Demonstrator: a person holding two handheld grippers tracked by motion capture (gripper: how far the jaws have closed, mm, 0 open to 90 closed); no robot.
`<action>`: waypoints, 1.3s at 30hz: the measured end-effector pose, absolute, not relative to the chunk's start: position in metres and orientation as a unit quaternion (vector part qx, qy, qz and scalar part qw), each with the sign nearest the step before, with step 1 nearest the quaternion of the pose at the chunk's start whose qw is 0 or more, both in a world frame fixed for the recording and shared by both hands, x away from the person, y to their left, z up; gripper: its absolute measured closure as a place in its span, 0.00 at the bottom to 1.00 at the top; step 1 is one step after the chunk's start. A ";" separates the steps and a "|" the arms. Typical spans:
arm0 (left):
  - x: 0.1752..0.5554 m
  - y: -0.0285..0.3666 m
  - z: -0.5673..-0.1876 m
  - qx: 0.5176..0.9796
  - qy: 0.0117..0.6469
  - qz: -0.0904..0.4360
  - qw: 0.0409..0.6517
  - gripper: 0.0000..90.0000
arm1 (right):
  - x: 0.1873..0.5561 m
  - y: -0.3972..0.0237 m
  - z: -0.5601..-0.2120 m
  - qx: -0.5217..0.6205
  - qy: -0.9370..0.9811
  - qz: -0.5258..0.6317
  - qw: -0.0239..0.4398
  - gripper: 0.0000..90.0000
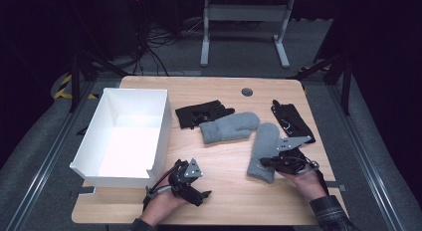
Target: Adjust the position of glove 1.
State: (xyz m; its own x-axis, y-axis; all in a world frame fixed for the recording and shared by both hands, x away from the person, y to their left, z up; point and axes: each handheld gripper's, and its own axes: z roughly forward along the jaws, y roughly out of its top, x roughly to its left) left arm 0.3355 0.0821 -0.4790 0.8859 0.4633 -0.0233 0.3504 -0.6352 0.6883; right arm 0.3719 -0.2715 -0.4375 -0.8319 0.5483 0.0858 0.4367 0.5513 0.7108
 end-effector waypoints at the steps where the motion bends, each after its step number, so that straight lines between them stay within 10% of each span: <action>1: 0.335 0.082 -0.479 0.901 0.226 0.078 0.362 0.00 | 0.370 -0.270 -0.438 0.276 0.879 0.381 0.071 1.00; 39: 0.335 0.082 -0.479 0.901 0.226 0.078 0.362 0.00 | 0.315 -0.207 -0.434 0.170 0.896 0.409 0.011 1.00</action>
State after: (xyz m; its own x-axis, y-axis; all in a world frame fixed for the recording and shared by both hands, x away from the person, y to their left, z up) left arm 0.3355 0.0822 -0.4789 0.8860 0.4630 -0.0226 0.3499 -0.6358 0.6880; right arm 0.3154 -0.2073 -0.4340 -0.9418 0.3144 0.1194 0.2962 0.6074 0.7371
